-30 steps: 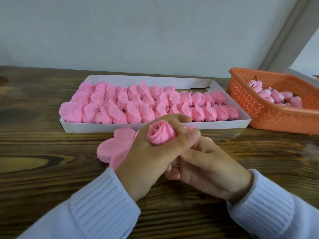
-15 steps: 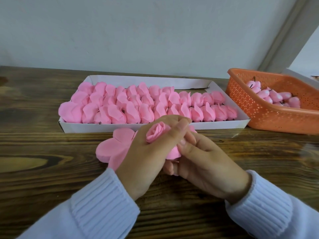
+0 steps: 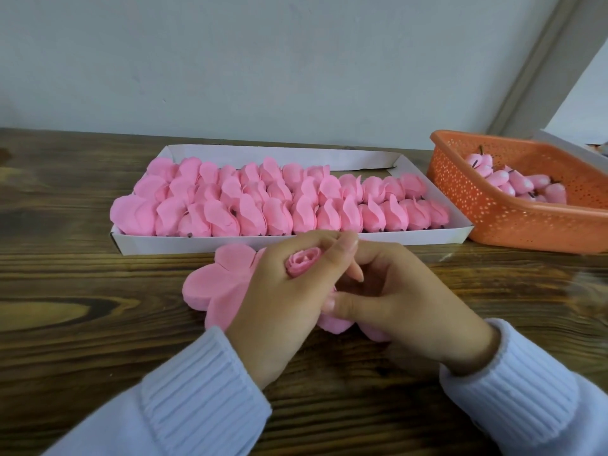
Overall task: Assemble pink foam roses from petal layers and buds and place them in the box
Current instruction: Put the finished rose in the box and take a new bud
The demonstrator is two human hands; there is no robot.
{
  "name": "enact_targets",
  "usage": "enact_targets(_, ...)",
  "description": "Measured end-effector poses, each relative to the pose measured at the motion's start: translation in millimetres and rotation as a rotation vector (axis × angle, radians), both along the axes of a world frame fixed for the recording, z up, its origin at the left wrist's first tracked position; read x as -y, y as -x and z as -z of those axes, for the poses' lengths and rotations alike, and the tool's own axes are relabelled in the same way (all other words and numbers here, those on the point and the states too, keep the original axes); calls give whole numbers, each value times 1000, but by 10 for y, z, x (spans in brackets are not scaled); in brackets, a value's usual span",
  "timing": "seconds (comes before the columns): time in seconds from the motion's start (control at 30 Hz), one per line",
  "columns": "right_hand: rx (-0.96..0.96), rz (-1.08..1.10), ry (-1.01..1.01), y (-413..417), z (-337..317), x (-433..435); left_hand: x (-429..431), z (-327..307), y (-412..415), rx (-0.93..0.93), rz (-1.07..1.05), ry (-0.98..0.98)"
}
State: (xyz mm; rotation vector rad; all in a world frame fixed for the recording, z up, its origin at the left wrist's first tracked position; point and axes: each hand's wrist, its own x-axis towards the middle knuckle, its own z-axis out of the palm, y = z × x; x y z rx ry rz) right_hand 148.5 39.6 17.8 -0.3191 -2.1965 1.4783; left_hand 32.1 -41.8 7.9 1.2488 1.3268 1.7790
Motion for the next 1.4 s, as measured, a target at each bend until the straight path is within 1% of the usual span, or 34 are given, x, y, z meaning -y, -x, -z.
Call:
enact_targets(0.1, 16, -12, 12, -10, -20, 4, 7, -4, -7, 22, -10, -7)
enact_targets(0.2, 77, -79, 130, -15, -65, 6, 20, -36, 36, 98, -52, -46)
enact_targets(0.27, 83, -57, 177, 4, -102, -16, 18, -73, 115, 157, -125, -113)
enact_targets(0.33, 55, 8, 293, 56, -166, -103, -1, -91, 215, 282, -216, -168)
enact_targets(0.4, -5, 43, 454, 152, -286, -287, -38, -65, 295, 441, -322, -136)
enact_targets(0.43, -30, 67, 482, 220, -358, -414, -60, -45, 320, 514, -368, -99)
enact_targets(0.5, -65, 203, 478, 396, -484, -738, -106, -20, 348, 645, -427, -28)
enact_targets(0.57, -69, 413, 423, 575, -571, -1085, -140, -21, 374, 728, -452, 4)
enact_targets(0.63, -16, 596, 268, 717, -585, -1390, -153, -23, 394, 750, -475, 15)
enact_targets(0.7, 83, 672, 116, 843, -557, -1606, -158, -12, 403, 745, -492, 18)
enact_targets(0.8, 263, 748, 11, 975, -477, -1818, -171, 19, 412, 727, -501, 20)
enact_targets(0.87, 358, 745, -57, 1033, -437, -1878, -185, 33, 423, 704, -504, 22)
enact_targets(1.0, 440, 699, -117, 1139, -372, -1890, -195, 62, 421, 611, -509, 2)
enact_targets(1.13, 594, 654, -308, 1182, -304, -1892, -184, 68, 405, 556, -479, -28)
enact_targets(1.33, 842, 566, -415, 1148, -296, -1924, -178, 58, 399, 525, -454, -23)
enact_targets(1.4, 899, 539, -436, 1156, -282, -1908, -178, 54, 394, 510, -457, -17)
